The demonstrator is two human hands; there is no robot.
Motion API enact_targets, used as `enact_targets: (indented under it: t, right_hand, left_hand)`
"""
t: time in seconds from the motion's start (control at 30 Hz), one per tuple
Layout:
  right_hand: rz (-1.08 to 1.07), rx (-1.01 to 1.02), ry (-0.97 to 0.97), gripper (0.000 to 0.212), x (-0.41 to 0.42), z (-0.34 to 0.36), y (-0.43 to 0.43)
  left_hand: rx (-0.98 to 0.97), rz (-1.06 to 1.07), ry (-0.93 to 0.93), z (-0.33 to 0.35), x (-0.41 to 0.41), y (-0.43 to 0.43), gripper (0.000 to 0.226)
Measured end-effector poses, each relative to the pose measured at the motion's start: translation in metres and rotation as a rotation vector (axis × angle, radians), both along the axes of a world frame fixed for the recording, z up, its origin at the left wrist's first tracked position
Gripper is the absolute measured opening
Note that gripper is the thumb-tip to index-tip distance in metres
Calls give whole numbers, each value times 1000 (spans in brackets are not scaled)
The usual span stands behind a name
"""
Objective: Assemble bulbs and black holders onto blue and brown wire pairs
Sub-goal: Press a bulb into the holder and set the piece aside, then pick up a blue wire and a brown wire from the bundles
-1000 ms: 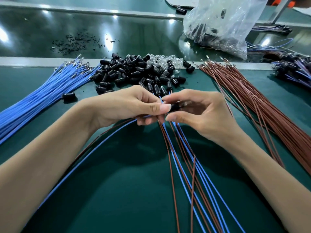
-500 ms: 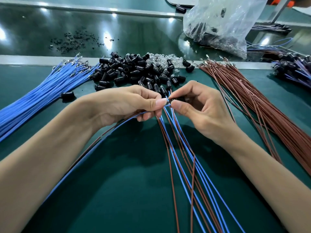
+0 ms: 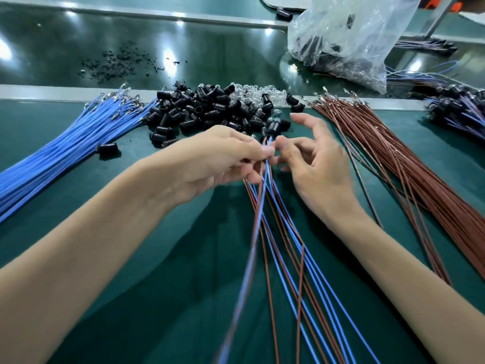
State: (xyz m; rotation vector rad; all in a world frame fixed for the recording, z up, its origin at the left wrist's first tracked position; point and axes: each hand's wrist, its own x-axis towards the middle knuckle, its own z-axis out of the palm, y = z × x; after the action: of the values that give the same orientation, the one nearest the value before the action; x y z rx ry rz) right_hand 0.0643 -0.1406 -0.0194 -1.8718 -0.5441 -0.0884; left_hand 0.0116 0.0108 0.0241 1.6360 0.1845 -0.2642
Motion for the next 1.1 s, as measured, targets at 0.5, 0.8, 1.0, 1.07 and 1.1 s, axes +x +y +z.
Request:
enact_targets:
  t: [0.5,0.8,1.0,1.07,1.1]
  right_hand:
    - [-265,-909,-254,44,20,0,-24]
    - [109,-767,-310,33,59,14,22]
    - [63,-673,-221,27,65,19,18]
    - [59,-658,-115,28,69,20,9]
    - [43,-623,-57,25,70,20,4]
  left_hand:
    - [926,196,-258,-27,7,18,39]
    - [778,358,-518,-43,10,23,52]
    - [743,349,-526,-44,10,25,49]
    - [720,352,-523,-45,10,25,49]
    - [705,353,-526,-46,11,25,50]
